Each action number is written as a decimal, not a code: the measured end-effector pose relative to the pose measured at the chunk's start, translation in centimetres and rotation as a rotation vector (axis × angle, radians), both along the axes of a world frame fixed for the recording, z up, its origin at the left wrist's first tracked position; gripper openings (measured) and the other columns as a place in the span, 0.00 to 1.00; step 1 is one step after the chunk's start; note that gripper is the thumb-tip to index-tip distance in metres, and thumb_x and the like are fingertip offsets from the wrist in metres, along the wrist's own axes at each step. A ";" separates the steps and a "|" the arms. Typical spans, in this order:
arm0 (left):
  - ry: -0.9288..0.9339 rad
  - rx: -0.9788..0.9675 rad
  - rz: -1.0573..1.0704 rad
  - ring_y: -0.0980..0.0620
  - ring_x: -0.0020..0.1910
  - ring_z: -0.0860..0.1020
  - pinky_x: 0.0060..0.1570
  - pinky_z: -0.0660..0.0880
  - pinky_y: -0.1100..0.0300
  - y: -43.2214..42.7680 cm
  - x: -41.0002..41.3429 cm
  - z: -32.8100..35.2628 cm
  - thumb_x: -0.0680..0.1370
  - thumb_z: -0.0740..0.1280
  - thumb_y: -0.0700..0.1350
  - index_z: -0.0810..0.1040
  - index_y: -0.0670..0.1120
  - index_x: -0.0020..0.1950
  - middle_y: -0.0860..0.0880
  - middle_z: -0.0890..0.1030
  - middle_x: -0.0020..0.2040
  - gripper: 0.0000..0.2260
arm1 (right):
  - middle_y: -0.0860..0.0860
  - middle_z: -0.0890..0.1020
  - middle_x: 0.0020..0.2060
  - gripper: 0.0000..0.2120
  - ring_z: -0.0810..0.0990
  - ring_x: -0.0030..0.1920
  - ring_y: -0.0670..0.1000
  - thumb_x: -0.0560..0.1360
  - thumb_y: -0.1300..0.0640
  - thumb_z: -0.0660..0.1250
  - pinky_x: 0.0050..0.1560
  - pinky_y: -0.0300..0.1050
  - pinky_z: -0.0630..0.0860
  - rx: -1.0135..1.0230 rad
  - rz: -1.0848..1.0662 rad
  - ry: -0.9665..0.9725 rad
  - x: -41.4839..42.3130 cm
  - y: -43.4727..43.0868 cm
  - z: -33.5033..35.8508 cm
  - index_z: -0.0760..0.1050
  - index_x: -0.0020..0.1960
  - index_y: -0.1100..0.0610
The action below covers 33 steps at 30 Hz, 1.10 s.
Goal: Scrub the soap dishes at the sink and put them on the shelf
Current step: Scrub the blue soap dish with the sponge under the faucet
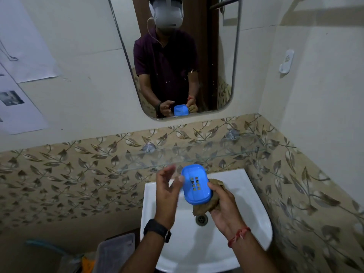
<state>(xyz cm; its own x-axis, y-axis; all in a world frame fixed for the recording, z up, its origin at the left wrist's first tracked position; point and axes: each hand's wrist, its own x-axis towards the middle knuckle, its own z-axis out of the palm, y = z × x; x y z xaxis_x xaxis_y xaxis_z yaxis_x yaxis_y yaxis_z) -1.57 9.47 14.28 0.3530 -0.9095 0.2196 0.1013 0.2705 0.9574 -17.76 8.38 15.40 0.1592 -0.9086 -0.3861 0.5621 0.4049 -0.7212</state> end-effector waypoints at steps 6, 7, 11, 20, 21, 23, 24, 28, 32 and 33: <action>0.707 0.466 -0.418 0.36 0.57 0.82 0.62 0.76 0.40 -2.0 -1.4 2.0 0.77 0.54 0.72 0.78 0.41 0.69 0.33 0.81 0.63 0.39 | 0.64 0.85 0.56 0.10 0.84 0.57 0.64 0.74 0.57 0.70 0.60 0.65 0.77 -0.031 0.145 -0.035 0.4 0.7 0.0 0.85 0.52 0.59; 0.782 0.444 -0.442 0.37 0.54 0.83 0.58 0.78 0.42 -2.2 -1.5 1.9 0.77 0.54 0.72 0.76 0.41 0.71 0.34 0.82 0.60 0.39 | 0.62 0.85 0.57 0.12 0.84 0.58 0.63 0.74 0.55 0.70 0.59 0.60 0.76 -0.023 0.169 -0.028 0.2 0.8 0.0 0.85 0.55 0.58; 0.839 0.402 -0.477 0.38 0.50 0.82 0.54 0.79 0.45 -2.8 -1.4 1.4 0.77 0.58 0.71 0.76 0.43 0.72 0.37 0.82 0.54 0.37 | 0.64 0.84 0.58 0.18 0.83 0.58 0.65 0.76 0.54 0.71 0.60 0.58 0.74 -0.005 0.272 0.004 -1.8 1.1 -1.3 0.80 0.62 0.62; 0.596 0.375 -0.468 0.43 0.45 0.84 0.47 0.83 0.49 -3.0 0.2 1.6 0.75 0.60 0.72 0.79 0.44 0.69 0.41 0.84 0.51 0.37 | 0.55 0.88 0.44 0.15 0.87 0.43 0.57 0.68 0.57 0.81 0.43 0.59 0.85 -0.441 -0.128 0.456 -2.6 -1.2 2.7 0.84 0.53 0.54; 0.551 0.391 -0.464 0.44 0.46 0.84 0.49 0.82 0.49 -2.9 -0.2 1.5 0.74 0.60 0.72 0.80 0.44 0.68 0.41 0.84 0.51 0.37 | 0.51 0.88 0.42 0.13 0.87 0.40 0.51 0.69 0.58 0.80 0.38 0.54 0.86 -0.542 -0.094 0.531 -1.5 -1.4 3.8 0.84 0.52 0.50; 0.492 0.415 -0.459 0.43 0.50 0.84 0.52 0.81 0.49 -2.8 -1.0 1.5 0.75 0.60 0.72 0.82 0.43 0.64 0.41 0.85 0.53 0.36 | 0.48 0.87 0.42 0.11 0.86 0.42 0.46 0.72 0.60 0.77 0.39 0.46 0.85 -0.739 0.014 0.772 1.0 -1.7 5.0 0.84 0.51 0.48; 0.485 0.424 -0.454 0.42 0.52 0.84 0.52 0.81 0.49 -2.8 -1.3 1.6 0.75 0.60 0.71 0.83 0.43 0.62 0.40 0.85 0.55 0.34 | 0.48 0.86 0.43 0.09 0.85 0.44 0.46 0.72 0.62 0.74 0.43 0.43 0.84 -0.825 0.040 0.919 2.1 -1.6 5.3 0.84 0.51 0.51; 0.508 0.449 -0.416 0.42 0.53 0.85 0.49 0.83 0.50 -3.1 -0.3 1.7 0.75 0.59 0.70 0.81 0.45 0.67 0.40 0.85 0.56 0.34 | 0.51 0.86 0.46 0.10 0.83 0.46 0.47 0.75 0.62 0.69 0.48 0.39 0.81 -0.939 0.170 1.076 3.1 -0.6 4.6 0.85 0.53 0.54; 0.515 0.430 -0.396 0.46 0.43 0.84 0.44 0.84 0.52 -3.3 1.4 1.4 0.74 0.58 0.70 0.83 0.46 0.64 0.40 0.85 0.49 0.34 | 0.50 0.86 0.40 0.09 0.84 0.42 0.49 0.73 0.65 0.66 0.42 0.43 0.81 -0.980 0.670 1.259 1.1 -0.6 4.2 0.82 0.41 0.55; 0.496 0.434 -0.397 0.46 0.43 0.84 0.44 0.84 0.53 -3.2 1.5 1.3 0.75 0.58 0.70 0.82 0.46 0.65 0.40 0.84 0.49 0.34 | 0.48 0.84 0.35 0.11 0.83 0.38 0.46 0.71 0.66 0.66 0.37 0.40 0.78 -0.957 0.712 1.309 0.6 -0.9 4.3 0.80 0.35 0.52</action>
<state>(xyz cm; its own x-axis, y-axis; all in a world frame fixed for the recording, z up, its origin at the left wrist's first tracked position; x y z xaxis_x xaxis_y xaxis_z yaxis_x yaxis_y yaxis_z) -0.08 6.23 15.57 -0.0535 -0.9570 -0.2850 0.5572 -0.2654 0.7868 -17.15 7.47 19.68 0.6378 -0.7702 0.0029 -0.6032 -0.5019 -0.6199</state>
